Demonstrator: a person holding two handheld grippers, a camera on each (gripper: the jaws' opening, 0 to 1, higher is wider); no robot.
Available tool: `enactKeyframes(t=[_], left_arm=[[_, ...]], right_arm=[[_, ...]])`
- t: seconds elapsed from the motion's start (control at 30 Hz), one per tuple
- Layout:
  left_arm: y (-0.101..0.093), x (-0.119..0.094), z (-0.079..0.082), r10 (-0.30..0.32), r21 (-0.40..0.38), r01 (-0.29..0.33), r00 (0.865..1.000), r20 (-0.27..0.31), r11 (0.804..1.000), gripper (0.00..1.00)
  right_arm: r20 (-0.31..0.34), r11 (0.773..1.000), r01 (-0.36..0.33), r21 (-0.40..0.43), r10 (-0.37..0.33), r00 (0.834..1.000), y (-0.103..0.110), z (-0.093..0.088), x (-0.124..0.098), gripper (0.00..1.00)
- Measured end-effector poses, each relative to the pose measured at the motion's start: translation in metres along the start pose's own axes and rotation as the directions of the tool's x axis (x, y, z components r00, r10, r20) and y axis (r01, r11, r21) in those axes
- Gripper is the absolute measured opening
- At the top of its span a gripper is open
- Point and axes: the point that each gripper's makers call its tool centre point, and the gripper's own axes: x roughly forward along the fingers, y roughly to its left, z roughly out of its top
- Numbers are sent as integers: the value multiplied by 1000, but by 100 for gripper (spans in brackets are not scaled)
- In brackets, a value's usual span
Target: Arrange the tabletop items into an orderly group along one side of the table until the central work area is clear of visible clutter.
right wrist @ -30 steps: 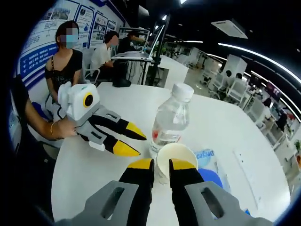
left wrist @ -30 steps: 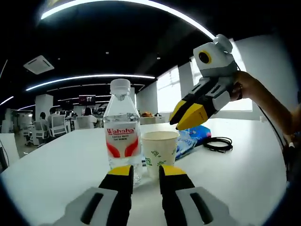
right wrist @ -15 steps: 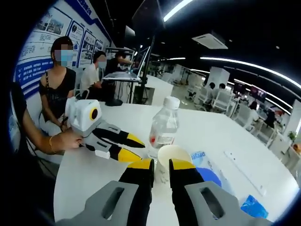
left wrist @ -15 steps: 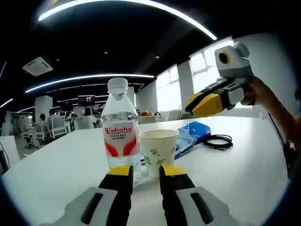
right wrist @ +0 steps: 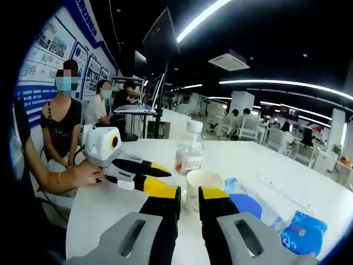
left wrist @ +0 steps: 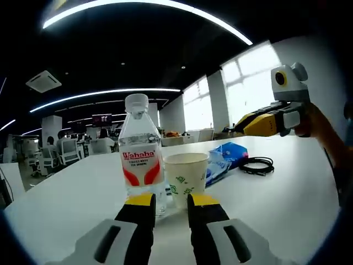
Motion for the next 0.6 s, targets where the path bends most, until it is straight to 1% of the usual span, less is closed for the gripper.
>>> enactKeyframes(t=[0.07, 0.1, 0.13, 0.23, 0.33, 0.4, 0.5, 0.6], left_arm=[[-1, 0, 2, 3, 21, -3, 1000, 7, 1000, 22], [-2, 0, 2, 2, 23, -3, 1000, 7, 1000, 22], [-4, 1, 2, 2, 45, -2, 1000, 1, 999, 22], [-3, 0, 1, 8, 60, -8, 1000, -4, 998, 22], [-1, -1, 2, 11, 44, -11, 1000, 5, 999, 22], [-1, -1, 3, 11, 36, -11, 1000, 10, 999, 22], [-3, -1, 6, 3, 45, -4, 1000, 24, 999, 22], [-5, -1, 9, -5, 59, 3, 999, 33, 998, 22]], right_arm=[[10, 1000, -5, 11, 5, 1000, 3, -2, -1, 13], [29, 1000, -18, 21, 18, 999, 9, -5, -2, 13], [34, 999, -22, 23, 22, 999, 11, -8, -3, 13], [50, 999, -33, 23, 32, 998, 16, -14, -3, 13], [108, 998, -23, 61, 16, 994, 14, -13, -9, 14], [125, 994, -27, 108, 13, 992, 11, -13, -14, 15], [139, 991, -13, 133, -5, 990, 5, -16, -23, 21], [157, 989, -13, 147, -10, 988, 2, -18, -24, 33]])
